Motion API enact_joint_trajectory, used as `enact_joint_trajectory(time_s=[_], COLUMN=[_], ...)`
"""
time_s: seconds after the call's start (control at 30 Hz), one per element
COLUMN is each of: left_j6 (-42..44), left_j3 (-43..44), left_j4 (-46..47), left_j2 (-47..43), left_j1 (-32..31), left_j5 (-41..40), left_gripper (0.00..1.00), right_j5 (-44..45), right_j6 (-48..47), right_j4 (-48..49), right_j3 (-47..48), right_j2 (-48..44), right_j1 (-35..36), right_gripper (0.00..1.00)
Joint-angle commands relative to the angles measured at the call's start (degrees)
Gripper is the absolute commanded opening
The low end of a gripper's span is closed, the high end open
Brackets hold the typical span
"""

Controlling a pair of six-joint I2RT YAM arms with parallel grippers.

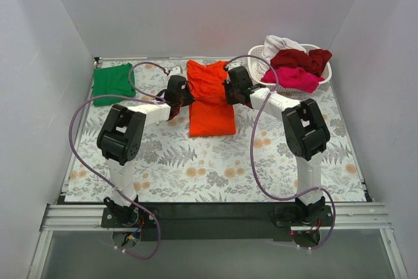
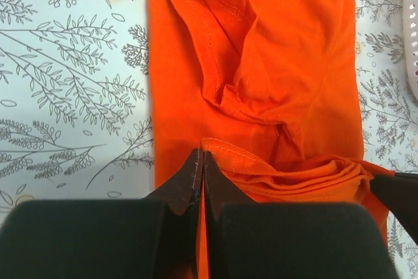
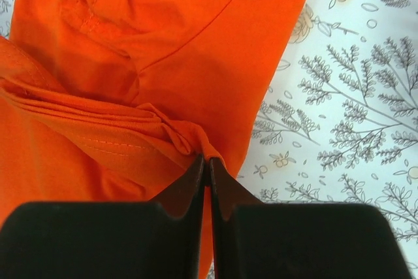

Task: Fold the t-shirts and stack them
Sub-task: Fold the tshirt

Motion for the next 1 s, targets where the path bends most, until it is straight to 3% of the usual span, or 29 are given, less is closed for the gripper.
enact_joint_trajectory(time_s=[0.0,0.73,0.8,0.83,0.87,0.97], left_j6=[1.6,1.2,1.0,0.9,1.0,2.8], left_j3=[2.9,8.5,8.4,7.2,6.4,4.2], left_j4=[-0.9,0.8,0.4,0.7,1.6,2.3], left_j2=[1.0,6.2,4.7,3.5,2.4,-2.8], left_j1=[0.9,3.0,3.0,2.9,2.7,1.8], left_j5=[0.7,-1.6,-2.7,-3.2,-3.9,-7.5], left_gripper=[0.00,0.00,0.02,0.10,0.24,0.44], right_j5=[-0.5,-0.3,0.3,0.6,1.4,2.8], right_j6=[-1.3,-3.3,-3.1,-3.1,-3.0,-3.0], right_j4=[-0.2,-2.0,-2.8,-2.8,-2.6,-2.1], right_j3=[4.1,15.0,14.6,13.0,12.2,8.3], right_j2=[1.7,10.6,9.4,8.5,6.2,0.7], right_j1=[-0.8,-3.1,-3.2,-3.1,-3.1,-3.1], right_gripper=[0.01,0.01,0.16,0.36,0.42,0.52])
